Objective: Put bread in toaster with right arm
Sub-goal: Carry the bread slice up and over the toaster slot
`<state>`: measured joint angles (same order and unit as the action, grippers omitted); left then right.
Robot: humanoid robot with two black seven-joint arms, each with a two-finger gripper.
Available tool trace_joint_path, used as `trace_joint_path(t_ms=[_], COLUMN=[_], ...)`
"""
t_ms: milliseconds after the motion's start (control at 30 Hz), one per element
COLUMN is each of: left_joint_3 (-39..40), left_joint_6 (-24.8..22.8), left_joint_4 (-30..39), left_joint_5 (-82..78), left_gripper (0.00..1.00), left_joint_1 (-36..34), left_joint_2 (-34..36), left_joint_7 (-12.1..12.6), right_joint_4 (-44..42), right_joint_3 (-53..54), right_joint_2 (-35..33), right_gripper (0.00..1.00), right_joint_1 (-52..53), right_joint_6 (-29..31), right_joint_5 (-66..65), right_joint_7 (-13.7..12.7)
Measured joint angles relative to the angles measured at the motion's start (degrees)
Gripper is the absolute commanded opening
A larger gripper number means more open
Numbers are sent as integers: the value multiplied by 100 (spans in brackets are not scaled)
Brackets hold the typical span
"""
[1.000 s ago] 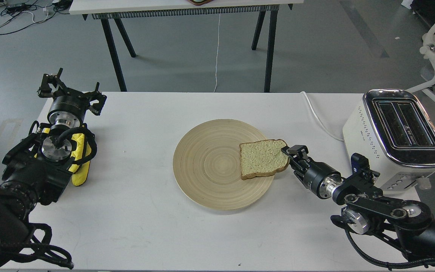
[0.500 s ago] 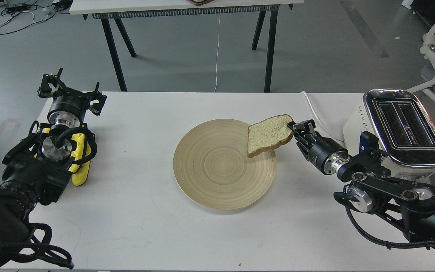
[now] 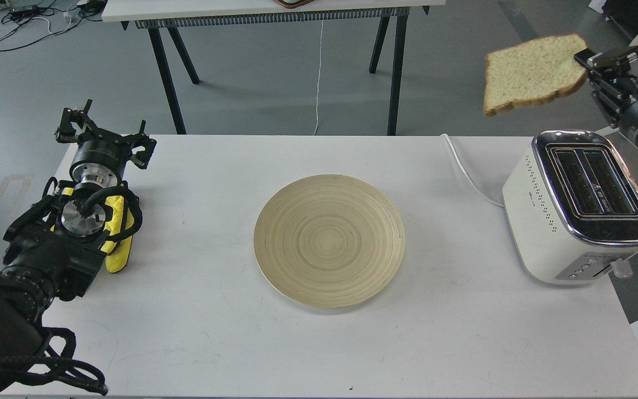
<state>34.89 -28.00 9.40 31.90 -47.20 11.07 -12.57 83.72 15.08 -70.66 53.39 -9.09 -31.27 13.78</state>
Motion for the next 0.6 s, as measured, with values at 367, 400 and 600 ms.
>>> trace_joint_path(t_ms=[367, 400, 600], left_joint_3=[0, 0, 0], left_joint_6=[0, 0, 0], left_joint_4=[0, 0, 0], left_joint_5=[0, 0, 0], left_gripper=[100, 100, 100], left_joint_1=[0, 0, 0], left_joint_2=[0, 0, 0], left_joint_7=[0, 0, 0], right_joint_4=[-36, -37, -46], right_joint_3=[-636, -688, -809], right_joint_2=[-1022, -1023, -988], right_gripper=[0, 0, 0], right_joint_1=[-29, -29, -48], right_joint_6=[188, 188, 188], right_joint_5=[-1294, -1309, -1343], right_joint_7=[-24, -31, -228])
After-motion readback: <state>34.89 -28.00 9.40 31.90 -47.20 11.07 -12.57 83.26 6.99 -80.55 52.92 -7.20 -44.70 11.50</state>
